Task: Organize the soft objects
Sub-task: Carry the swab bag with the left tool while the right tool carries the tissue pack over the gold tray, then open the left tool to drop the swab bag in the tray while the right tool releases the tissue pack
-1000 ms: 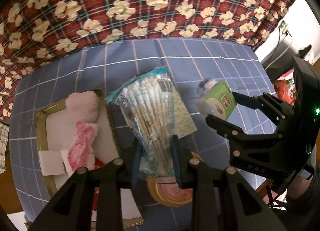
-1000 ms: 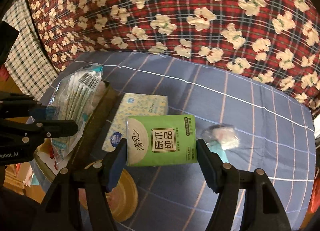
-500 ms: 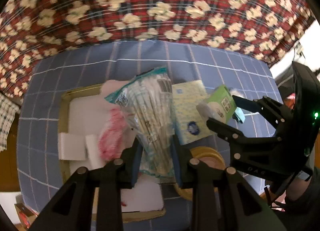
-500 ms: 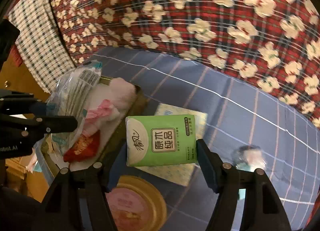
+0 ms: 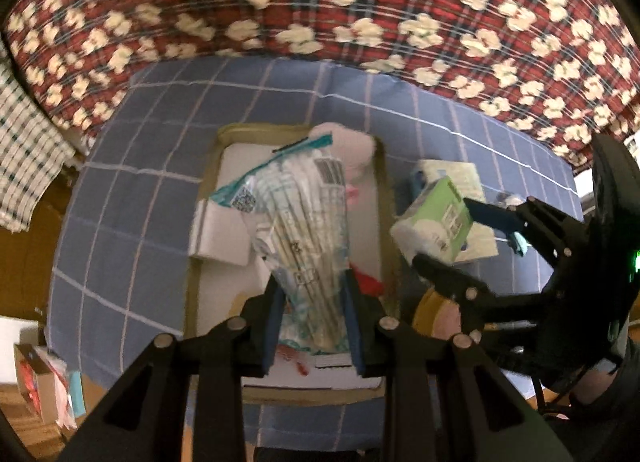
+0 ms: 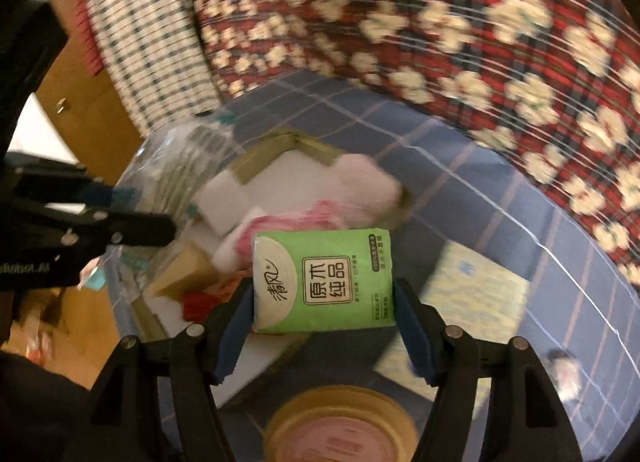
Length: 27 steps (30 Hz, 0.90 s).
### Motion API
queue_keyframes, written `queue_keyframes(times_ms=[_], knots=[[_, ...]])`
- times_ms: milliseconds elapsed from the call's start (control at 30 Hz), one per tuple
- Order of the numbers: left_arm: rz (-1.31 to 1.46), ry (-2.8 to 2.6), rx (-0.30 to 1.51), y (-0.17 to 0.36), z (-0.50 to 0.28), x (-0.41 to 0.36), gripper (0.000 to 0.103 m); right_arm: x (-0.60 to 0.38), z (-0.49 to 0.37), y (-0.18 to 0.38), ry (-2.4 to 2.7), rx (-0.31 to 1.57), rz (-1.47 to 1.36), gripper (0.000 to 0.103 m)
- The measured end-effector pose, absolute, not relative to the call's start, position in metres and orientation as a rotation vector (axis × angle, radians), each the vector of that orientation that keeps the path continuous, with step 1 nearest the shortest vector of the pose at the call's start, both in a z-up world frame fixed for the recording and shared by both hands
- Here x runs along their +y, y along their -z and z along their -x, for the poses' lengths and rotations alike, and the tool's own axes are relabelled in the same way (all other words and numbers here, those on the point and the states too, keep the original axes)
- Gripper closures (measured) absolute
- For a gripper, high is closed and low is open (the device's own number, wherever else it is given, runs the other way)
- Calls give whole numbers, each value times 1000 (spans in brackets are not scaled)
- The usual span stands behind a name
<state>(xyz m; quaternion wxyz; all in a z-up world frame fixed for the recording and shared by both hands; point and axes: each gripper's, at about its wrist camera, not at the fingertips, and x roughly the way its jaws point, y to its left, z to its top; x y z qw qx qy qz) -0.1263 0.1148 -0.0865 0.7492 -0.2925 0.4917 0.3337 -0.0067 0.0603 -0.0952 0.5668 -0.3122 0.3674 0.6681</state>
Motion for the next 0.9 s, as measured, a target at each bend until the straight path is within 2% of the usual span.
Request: queue_keyframes(times_ms=[467,533,600,667,767,900], knots=[[729,-773,1109,107,161,116,75,65,65,120,-1714,872,911,33],[736,-762,1127,110,160,115,72,63,71,124,-1731,880,931,31],[732,-759,1147,113,159,113,64,60,75,124,-1730,854,942,24],[722,-763,1147,112,157,113,53,59,74,121,-1731,840,932,23],[708,-764,1129,106,153,114,49,56,66,118,-1701,840,916,23],[694,-743,1123,104,141,117,49,47,41,108,-1630,836,851,23]])
